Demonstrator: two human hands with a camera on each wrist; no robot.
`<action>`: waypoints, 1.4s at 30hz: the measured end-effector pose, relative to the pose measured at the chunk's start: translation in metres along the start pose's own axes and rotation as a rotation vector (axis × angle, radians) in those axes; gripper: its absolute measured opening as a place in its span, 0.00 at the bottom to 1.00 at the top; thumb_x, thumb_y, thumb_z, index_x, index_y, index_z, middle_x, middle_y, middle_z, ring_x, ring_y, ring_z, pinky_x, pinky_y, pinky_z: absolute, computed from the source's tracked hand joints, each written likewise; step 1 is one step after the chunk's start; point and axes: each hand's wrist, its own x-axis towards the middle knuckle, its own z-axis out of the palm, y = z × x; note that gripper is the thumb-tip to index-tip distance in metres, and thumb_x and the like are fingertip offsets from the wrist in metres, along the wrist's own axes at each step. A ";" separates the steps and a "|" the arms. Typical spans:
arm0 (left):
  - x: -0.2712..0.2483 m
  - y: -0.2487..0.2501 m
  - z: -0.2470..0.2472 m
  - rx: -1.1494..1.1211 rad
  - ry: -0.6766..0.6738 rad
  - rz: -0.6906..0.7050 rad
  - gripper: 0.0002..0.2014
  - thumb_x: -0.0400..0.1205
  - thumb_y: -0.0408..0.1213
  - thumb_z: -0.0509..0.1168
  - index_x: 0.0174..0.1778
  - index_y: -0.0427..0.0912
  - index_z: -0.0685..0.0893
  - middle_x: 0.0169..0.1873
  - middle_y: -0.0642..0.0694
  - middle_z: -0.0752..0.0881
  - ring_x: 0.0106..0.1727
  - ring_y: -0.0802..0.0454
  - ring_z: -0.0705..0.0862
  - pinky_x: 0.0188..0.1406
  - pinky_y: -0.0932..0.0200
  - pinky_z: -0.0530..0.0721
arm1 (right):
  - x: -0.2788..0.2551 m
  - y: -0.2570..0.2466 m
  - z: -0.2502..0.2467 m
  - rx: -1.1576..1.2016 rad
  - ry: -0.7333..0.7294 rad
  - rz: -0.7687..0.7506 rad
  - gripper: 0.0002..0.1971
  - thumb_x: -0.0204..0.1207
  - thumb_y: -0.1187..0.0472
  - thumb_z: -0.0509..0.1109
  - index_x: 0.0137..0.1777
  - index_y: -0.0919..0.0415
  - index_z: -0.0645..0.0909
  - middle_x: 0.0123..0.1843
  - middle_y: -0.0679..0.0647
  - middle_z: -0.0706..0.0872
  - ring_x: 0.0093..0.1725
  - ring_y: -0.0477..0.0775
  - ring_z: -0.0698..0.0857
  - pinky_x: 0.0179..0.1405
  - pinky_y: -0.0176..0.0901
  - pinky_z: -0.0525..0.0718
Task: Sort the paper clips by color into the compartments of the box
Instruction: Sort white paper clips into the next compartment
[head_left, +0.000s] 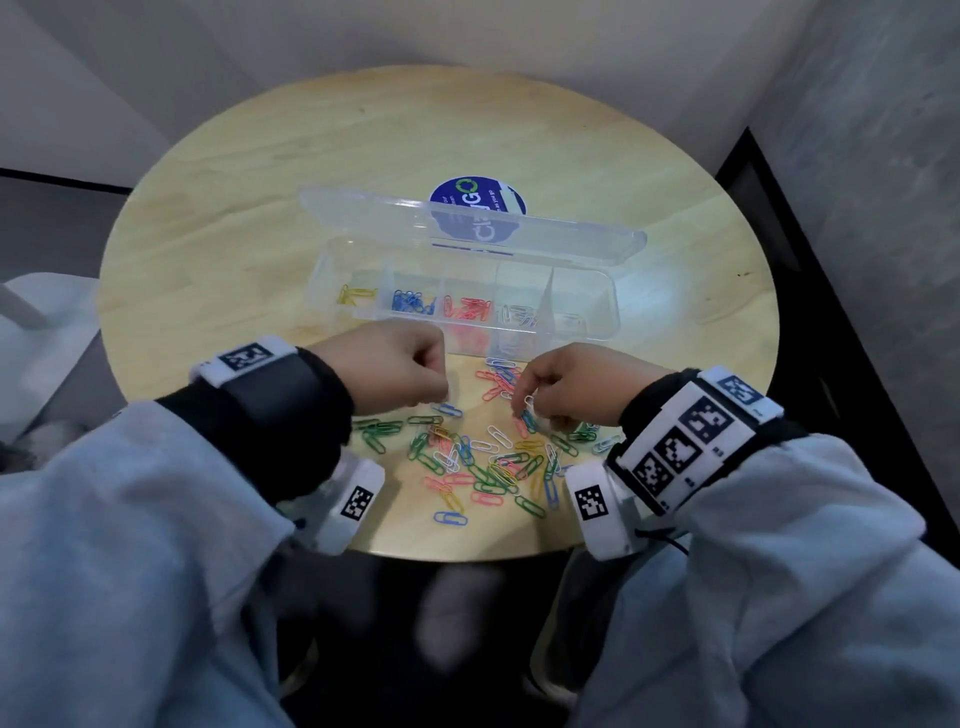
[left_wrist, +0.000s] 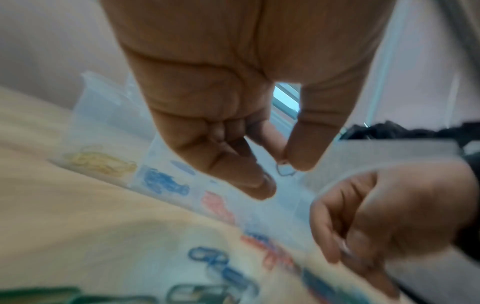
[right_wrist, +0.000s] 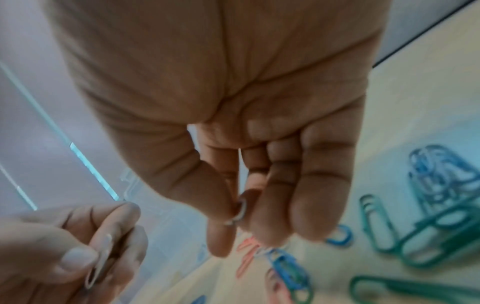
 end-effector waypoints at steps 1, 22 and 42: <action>-0.003 0.001 -0.005 -0.146 -0.004 -0.012 0.12 0.72 0.30 0.70 0.28 0.44 0.75 0.31 0.45 0.85 0.33 0.51 0.82 0.40 0.57 0.82 | 0.000 -0.002 0.000 0.062 -0.035 0.002 0.12 0.74 0.72 0.59 0.40 0.60 0.83 0.23 0.49 0.82 0.20 0.44 0.78 0.24 0.30 0.79; -0.007 -0.003 0.005 -0.043 -0.155 -0.059 0.10 0.78 0.31 0.62 0.33 0.48 0.80 0.24 0.53 0.77 0.24 0.57 0.73 0.24 0.67 0.71 | 0.009 -0.024 0.031 -0.496 0.065 -0.041 0.14 0.68 0.48 0.76 0.40 0.56 0.77 0.36 0.48 0.79 0.42 0.53 0.79 0.30 0.39 0.72; 0.000 -0.006 0.035 0.690 -0.204 0.206 0.08 0.75 0.41 0.69 0.48 0.56 0.82 0.51 0.52 0.83 0.53 0.48 0.81 0.48 0.53 0.80 | 0.012 -0.023 0.035 -0.582 0.048 -0.047 0.10 0.69 0.52 0.75 0.40 0.55 0.78 0.40 0.49 0.81 0.43 0.54 0.80 0.38 0.41 0.75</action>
